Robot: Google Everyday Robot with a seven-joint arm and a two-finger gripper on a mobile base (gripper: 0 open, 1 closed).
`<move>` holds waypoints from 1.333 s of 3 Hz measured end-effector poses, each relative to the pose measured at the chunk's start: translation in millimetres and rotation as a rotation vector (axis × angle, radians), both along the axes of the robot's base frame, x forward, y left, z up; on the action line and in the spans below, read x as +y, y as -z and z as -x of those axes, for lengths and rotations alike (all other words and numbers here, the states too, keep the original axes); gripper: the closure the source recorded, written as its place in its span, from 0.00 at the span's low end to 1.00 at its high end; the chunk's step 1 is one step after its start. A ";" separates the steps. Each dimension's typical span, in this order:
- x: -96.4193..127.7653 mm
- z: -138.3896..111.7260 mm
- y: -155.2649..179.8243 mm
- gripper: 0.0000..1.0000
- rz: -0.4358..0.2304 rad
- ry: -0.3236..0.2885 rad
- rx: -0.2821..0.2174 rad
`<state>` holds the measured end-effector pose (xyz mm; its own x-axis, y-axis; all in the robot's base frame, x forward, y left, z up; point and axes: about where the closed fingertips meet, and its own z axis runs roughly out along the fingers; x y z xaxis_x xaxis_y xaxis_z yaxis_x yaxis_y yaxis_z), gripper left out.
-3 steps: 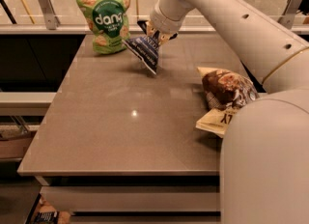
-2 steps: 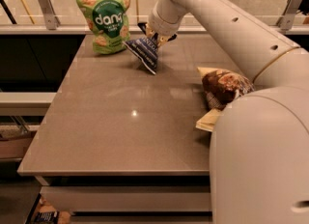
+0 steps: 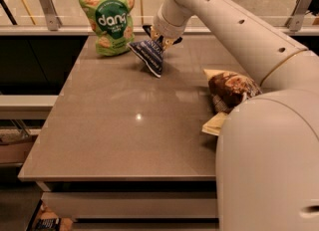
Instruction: Move blue chip bag near green rice chip bag
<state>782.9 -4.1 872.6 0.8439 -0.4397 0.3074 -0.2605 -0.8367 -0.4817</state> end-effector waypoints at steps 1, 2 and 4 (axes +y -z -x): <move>1.4 -0.2 3.2 0.37 0.001 -0.002 0.004; 2.8 -0.3 6.5 0.13 0.002 -0.004 0.009; 4.2 -0.5 9.8 0.00 0.003 -0.006 0.014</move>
Offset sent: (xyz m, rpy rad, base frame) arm 0.0001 0.0012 -0.0026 -0.0008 0.0036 0.0017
